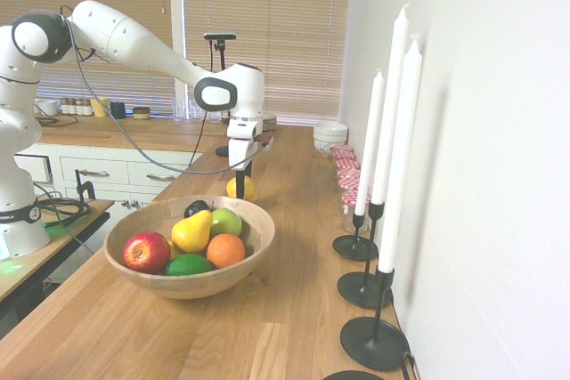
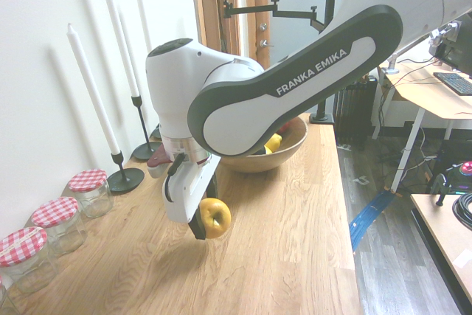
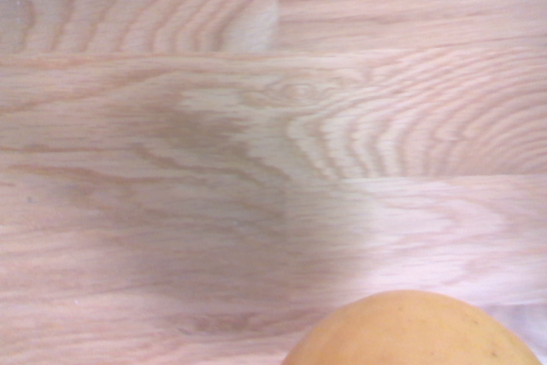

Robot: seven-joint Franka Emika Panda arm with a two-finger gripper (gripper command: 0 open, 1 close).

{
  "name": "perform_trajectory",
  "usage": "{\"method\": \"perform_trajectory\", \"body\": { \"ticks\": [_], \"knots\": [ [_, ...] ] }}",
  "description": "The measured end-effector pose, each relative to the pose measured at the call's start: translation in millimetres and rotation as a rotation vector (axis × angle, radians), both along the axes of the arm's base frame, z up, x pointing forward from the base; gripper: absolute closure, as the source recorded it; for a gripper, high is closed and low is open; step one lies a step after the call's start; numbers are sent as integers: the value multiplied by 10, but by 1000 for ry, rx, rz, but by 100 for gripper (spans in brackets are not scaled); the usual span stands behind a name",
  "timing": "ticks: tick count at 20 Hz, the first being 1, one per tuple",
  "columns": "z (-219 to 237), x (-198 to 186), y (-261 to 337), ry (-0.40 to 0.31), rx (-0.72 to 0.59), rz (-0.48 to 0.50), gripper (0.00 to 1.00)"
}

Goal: Take pear out of the basket

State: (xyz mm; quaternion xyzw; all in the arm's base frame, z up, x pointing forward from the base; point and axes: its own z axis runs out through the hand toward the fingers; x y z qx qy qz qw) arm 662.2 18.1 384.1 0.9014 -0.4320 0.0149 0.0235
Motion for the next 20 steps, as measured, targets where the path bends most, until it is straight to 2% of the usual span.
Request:
{"method": "perform_trajectory", "body": {
  "ticks": [1,2,20],
  "knots": [
    [-23,4,18,1,1,-2,100],
    [-42,8,39,1,3,-4,0],
    [-357,14,149,-15,36,-38,0]
  ]
}}
